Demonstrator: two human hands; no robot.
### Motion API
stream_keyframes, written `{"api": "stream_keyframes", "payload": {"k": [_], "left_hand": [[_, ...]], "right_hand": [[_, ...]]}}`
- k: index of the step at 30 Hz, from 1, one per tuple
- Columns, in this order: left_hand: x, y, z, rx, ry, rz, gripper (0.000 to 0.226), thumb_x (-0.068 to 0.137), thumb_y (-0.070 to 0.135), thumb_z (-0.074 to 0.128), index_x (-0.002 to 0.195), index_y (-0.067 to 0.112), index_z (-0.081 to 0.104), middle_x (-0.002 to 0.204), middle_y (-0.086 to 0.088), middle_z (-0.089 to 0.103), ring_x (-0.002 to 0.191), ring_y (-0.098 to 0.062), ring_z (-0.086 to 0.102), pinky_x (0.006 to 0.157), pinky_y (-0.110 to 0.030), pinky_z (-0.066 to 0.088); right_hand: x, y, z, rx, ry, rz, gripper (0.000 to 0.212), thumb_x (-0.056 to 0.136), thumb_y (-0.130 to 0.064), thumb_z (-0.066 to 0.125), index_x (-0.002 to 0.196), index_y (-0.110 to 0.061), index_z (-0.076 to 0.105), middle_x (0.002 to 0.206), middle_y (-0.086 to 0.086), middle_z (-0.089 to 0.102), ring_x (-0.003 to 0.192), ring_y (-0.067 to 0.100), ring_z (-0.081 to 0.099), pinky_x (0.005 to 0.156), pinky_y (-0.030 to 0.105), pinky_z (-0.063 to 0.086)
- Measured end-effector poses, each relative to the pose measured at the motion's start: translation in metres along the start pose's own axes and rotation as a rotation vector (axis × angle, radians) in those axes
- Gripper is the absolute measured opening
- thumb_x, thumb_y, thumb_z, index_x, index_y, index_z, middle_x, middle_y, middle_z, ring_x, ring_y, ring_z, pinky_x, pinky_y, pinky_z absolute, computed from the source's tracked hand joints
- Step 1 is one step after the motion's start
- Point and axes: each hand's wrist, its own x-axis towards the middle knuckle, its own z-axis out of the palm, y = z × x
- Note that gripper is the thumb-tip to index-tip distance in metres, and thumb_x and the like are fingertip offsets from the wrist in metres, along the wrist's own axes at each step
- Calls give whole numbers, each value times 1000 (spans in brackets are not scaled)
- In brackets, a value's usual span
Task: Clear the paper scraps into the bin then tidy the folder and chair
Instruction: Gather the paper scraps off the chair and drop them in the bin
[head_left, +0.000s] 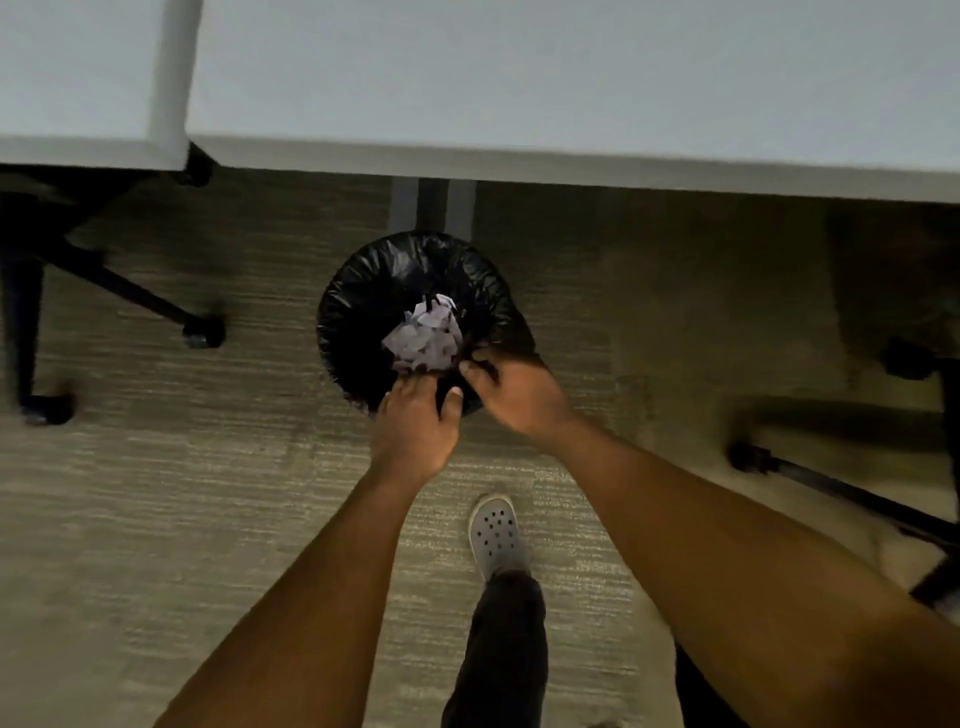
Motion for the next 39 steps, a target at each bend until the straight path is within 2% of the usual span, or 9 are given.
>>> {"api": "stream_keyframes", "payload": {"k": [3, 6, 8, 12, 19, 23, 27, 33, 39], "left_hand": [[-19, 37, 16, 19, -44, 53, 45, 97, 33, 46, 132, 6, 51, 138, -15, 53, 132, -31, 42, 107, -44, 36], [-36, 84, 36, 32, -91, 71, 52, 98, 34, 44, 140, 4, 45, 150, -16, 41, 143, -30, 29, 116, -44, 25], [-47, 121, 51, 60, -110, 140, 51, 98, 34, 44, 139, 4, 46, 151, -15, 39, 143, -28, 28, 117, -43, 25], [-68, 212, 83, 88, -138, 274, 49, 99, 35, 43, 140, 9, 46, 151, -10, 41, 142, -25, 31, 118, -40, 22], [-112, 381, 115, 138, -209, 483, 48, 98, 31, 45, 142, 11, 44, 151, -10, 42, 141, -25, 33, 118, -40, 24], [-140, 466, 133, 194, -275, 613, 49, 97, 31, 45, 143, 13, 42, 152, -8, 41, 142, -22, 32, 118, -41, 24], [-166, 539, 157, 226, -320, 744, 51, 96, 28, 50, 143, 11, 42, 152, -11, 40, 142, -22, 32, 119, -40, 23], [-209, 641, 210, 260, -380, 944, 63, 94, 36, 54, 148, 14, 32, 157, -9, 30, 146, -21, 23, 119, -36, 21], [-232, 703, 263, 403, -421, 1142, 84, 85, 54, 60, 152, 26, 18, 163, -7, 7, 149, -27, 10, 118, -44, 17]], "right_hand": [[-32, 25, -28, 58, 59, 48, 37, 96, -44, 45, 108, -17, 68, 98, 8, 71, 91, 25, 65, 69, 26, 43], [-71, 57, -60, 105, 113, 92, 38, 95, -42, 47, 106, -13, 68, 104, 9, 70, 97, 23, 63, 80, 31, 49], [-98, 84, -84, 116, 145, 153, 40, 95, -43, 47, 111, -12, 67, 111, 10, 67, 104, 24, 59, 89, 35, 48], [-155, 137, -141, 108, 220, 242, 41, 96, -44, 44, 115, -14, 64, 116, 7, 65, 110, 23, 55, 95, 38, 44], [-259, 205, -257, 127, 439, 345, 33, 96, -39, 45, 107, -16, 65, 109, 5, 66, 105, 22, 56, 91, 39, 46], [-319, 235, -313, 173, 611, 376, 33, 95, -40, 46, 113, -19, 63, 113, 1, 64, 108, 17, 54, 94, 33, 45], [-377, 269, -360, 219, 778, 418, 39, 94, -41, 47, 120, -15, 61, 120, 3, 63, 112, 19, 54, 96, 36, 44], [-464, 334, -404, 276, 1073, 544, 39, 94, -39, 52, 125, -16, 58, 127, 4, 60, 120, 20, 48, 99, 31, 39], [-539, 409, -412, 330, 1187, 772, 53, 94, -45, 52, 138, -16, 46, 148, 7, 42, 136, 22, 34, 109, 42, 34]]}}
